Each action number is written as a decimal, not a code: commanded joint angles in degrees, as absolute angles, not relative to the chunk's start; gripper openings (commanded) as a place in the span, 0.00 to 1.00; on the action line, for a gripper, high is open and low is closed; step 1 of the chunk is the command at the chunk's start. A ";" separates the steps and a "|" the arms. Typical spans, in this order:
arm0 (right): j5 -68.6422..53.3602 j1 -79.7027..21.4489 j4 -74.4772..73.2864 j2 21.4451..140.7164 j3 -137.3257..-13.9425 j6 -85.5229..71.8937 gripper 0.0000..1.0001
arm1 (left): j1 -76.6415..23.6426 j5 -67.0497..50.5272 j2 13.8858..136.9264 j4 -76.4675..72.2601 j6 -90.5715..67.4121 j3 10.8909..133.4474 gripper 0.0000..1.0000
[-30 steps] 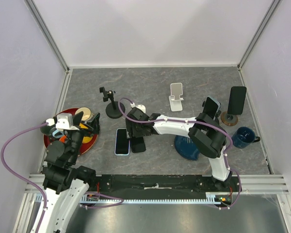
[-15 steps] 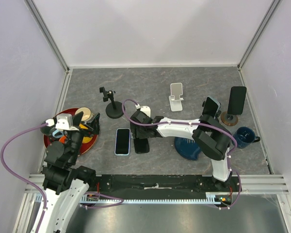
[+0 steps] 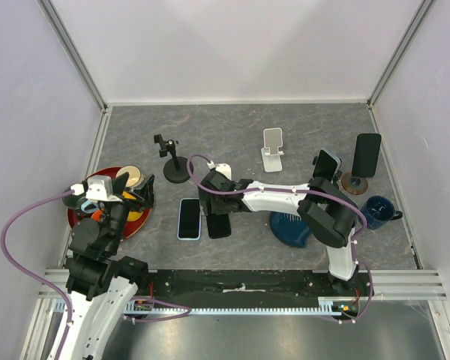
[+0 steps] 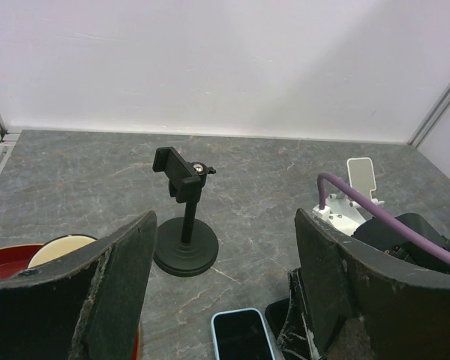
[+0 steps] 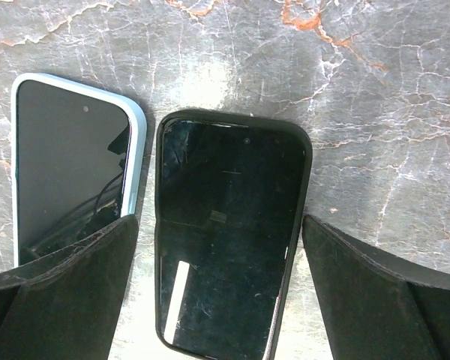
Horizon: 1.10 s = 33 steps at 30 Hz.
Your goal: Remove the phone from the phone stand
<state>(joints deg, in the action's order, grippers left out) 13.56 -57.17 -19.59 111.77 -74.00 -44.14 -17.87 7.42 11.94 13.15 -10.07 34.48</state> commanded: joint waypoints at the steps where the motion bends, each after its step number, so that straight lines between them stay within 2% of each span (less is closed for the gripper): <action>1: 13.27 -57.22 -23.91 111.11 -74.88 -41.41 0.98 | -18.02 8.09 11.87 11.07 -10.90 34.45 0.80; 6: 16.43 -56.52 -24.87 106.27 -79.44 -33.77 0.98 | -18.02 8.00 11.87 11.16 -10.90 34.28 0.80; 9: 23.45 -56.25 -29.00 103.11 -86.11 -26.82 0.98 | -18.02 8.00 11.78 11.16 -10.99 34.28 0.80; 13: 32.42 -54.16 -30.76 98.18 -86.13 -20.66 0.98 | -18.19 8.00 11.60 11.34 -10.99 34.19 0.80; 21: 29.61 -39.47 -34.54 83.09 -81.22 -16.62 0.98 | -18.72 8.17 11.86 11.34 -10.99 34.19 0.80; 27: 31.20 -29.28 -43.14 75.25 -83.32 -11.69 0.98 | -19.60 7.91 12.22 11.43 -10.99 34.19 0.80; 30: 27.52 -20.87 -45.44 71.65 -82.10 -9.76 0.96 | -20.04 7.74 12.65 11.34 -10.99 34.28 0.80; 33: 18.66 -14.43 -46.58 69.88 -79.99 -9.76 0.96 | -20.39 7.65 13.09 11.34 -10.99 34.28 0.80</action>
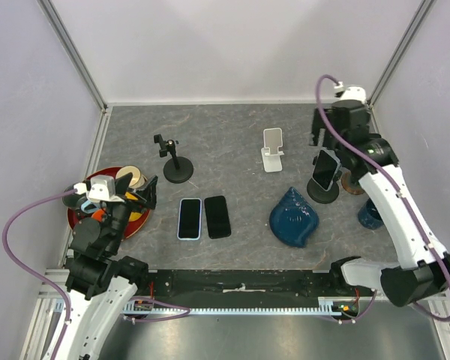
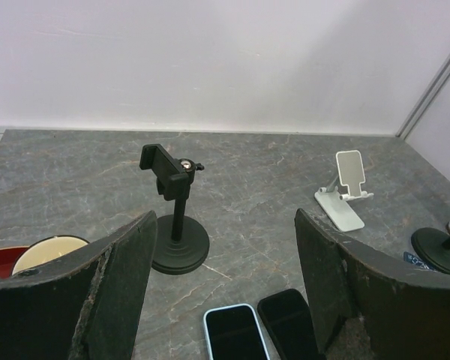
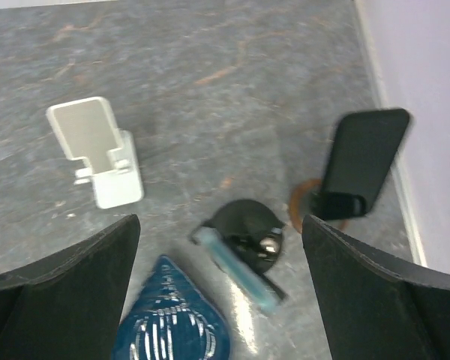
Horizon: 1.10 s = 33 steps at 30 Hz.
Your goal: Remove the phone from the phone stand
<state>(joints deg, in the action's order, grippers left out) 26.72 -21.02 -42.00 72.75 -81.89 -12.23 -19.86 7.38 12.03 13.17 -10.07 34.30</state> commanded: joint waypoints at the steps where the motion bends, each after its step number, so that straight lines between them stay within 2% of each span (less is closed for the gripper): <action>1: 16.11 -11.46 -46.76 69.70 -79.28 -9.84 0.96 | -20.56 7.56 13.18 11.42 -10.99 34.28 0.80; 8: 9.06 -8.26 -46.58 70.66 -74.80 -11.16 0.93 | -20.83 7.82 13.27 11.51 -10.81 34.19 0.80; 20: 5.27 -7.91 -45.35 72.16 -71.72 -9.58 0.65 | -20.83 7.56 13.27 11.51 -10.72 34.19 0.80; 26: 6.85 -7.91 -44.47 71.72 -70.84 -8.97 0.45 | -20.83 7.38 13.53 11.51 -10.81 34.10 0.80; 27: 7.12 -7.91 -44.21 71.72 -70.93 -8.88 0.38 | -20.83 7.30 13.54 11.43 -10.81 34.19 0.80; 29: 7.82 -7.91 -43.07 71.81 -71.28 -8.44 0.28 | -20.92 7.29 13.62 11.43 -10.81 34.10 0.80; 30: 8.00 -7.91 -42.46 71.89 -71.45 -8.00 0.19 | -20.83 7.21 13.71 11.34 -10.81 34.10 0.80; 33: 7.74 -7.91 -39.73 72.60 -72.51 -6.69 0.03 | -20.83 6.94 13.89 11.42 -10.81 34.10 0.80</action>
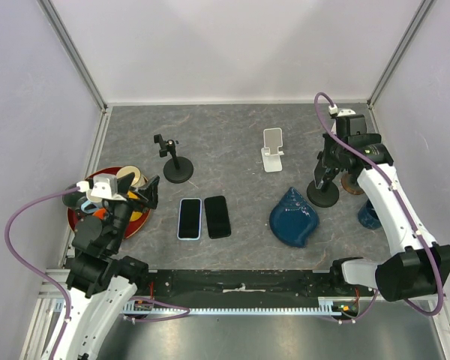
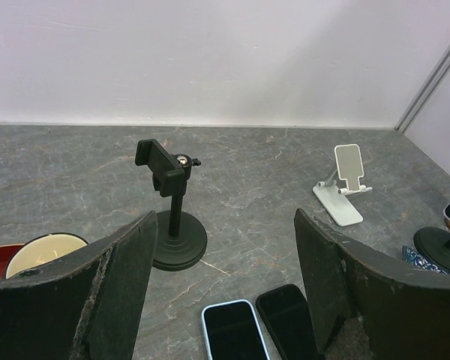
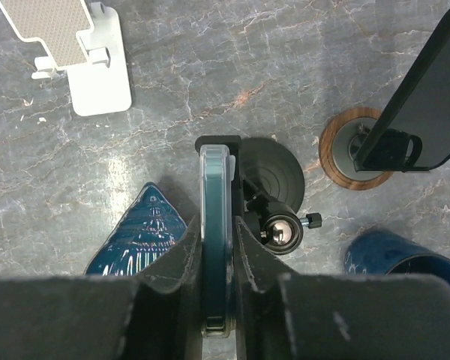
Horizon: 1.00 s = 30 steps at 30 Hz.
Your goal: Remove the phone from the phone stand
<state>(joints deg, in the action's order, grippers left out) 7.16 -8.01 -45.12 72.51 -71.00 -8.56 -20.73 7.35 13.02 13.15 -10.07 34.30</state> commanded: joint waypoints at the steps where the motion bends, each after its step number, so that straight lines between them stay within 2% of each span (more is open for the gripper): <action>1: 7.56 -7.91 -37.81 72.68 -72.68 -6.42 0.00 | -20.83 6.86 13.97 11.34 -10.81 34.10 0.80; 8: 2.29 -9.66 -28.93 73.39 -73.56 -2.64 0.00 | -20.83 6.15 15.11 11.25 -10.81 34.01 0.79; 17: -2.46 -17.92 -23.82 77.25 -74.61 -0.61 0.00 | -20.83 3.78 16.96 10.64 -10.55 33.75 0.79; 25: -4.66 -25.13 -24.96 79.71 -76.72 -6.58 0.00 | -20.83 0.18 19.59 9.93 -9.76 33.58 0.79; 30: -6.68 -29.61 -26.71 80.60 -77.96 -12.21 0.00 | -20.83 -6.57 23.37 10.19 -9.84 34.36 0.78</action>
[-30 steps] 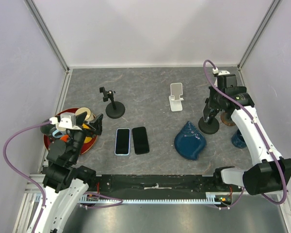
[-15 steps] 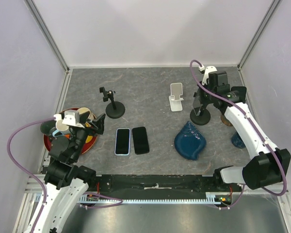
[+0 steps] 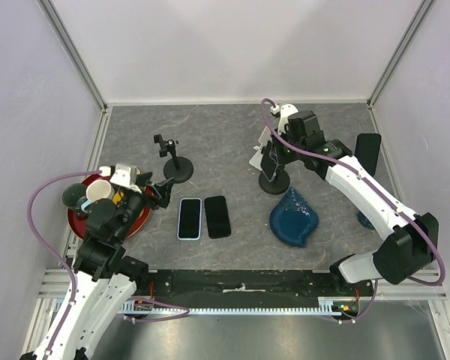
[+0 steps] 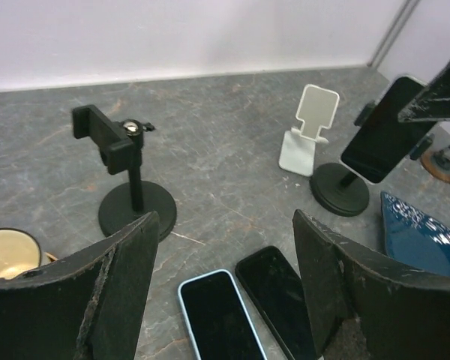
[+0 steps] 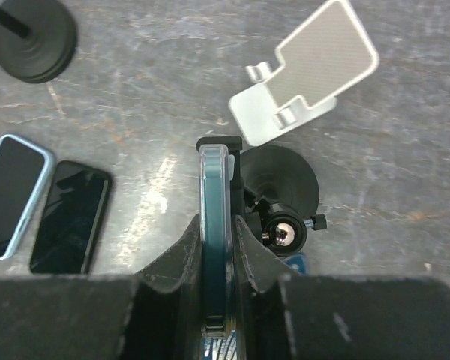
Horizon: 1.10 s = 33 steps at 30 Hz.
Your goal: Remove the phone from the phone stand
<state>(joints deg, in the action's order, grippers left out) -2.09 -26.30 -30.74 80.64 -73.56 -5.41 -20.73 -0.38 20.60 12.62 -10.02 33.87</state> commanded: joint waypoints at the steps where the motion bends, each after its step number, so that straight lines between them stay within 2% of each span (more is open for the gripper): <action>1: -6.42 -30.40 -26.98 81.03 -78.05 -13.35 0.00 | -20.83 -7.29 23.90 10.02 -9.84 34.37 0.78; 11: -0.35 -38.66 -31.02 84.55 -79.45 -15.55 0.00 | -20.83 -14.50 31.19 10.19 -12.30 36.82 0.79; 14: 3.14 -41.21 -31.73 85.87 -79.98 -16.17 0.05 | -21.18 -15.73 33.66 10.90 -13.97 38.58 0.79; 16: 4.74 -42.36 -31.64 86.39 -79.89 -16.26 0.14 | -21.97 -15.38 35.15 11.42 -15.11 39.64 0.79; 18: 6.67 -43.50 -30.85 86.66 -79.63 -16.52 0.18 | -23.81 -14.33 36.12 11.78 -16.08 40.51 0.80; 20: 6.86 -44.21 -29.45 86.31 -78.58 -16.87 0.31 | -25.92 -12.49 37.87 12.13 -16.61 41.22 0.79; 22: 6.86 -44.47 -28.57 85.35 -77.26 -17.58 0.43 | -30.66 -7.40 39.89 12.74 -17.31 42.27 0.80; 26: 7.55 -44.47 -25.85 82.45 -75.41 -18.10 0.59 | -41.45 4.10 44.01 12.74 -18.19 44.38 0.80; 27: 8.17 -44.39 -25.67 81.31 -75.32 -18.11 0.61 | -42.70 5.17 44.99 12.66 -18.89 45.60 0.80; 28: 8.70 -44.47 -25.49 80.69 -75.32 -18.02 0.69 | -43.67 6.14 45.87 12.57 -19.33 46.22 0.80; 33: 15.72 -44.47 -24.52 75.16 -74.62 -16.79 0.90 | -49.73 14.30 51.23 11.61 -22.32 49.74 0.80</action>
<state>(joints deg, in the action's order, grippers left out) 9.65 -44.21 -28.29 81.65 -74.70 -17.06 -45.89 4.60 48.75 13.61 -18.04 45.50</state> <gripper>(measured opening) 0.850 0.794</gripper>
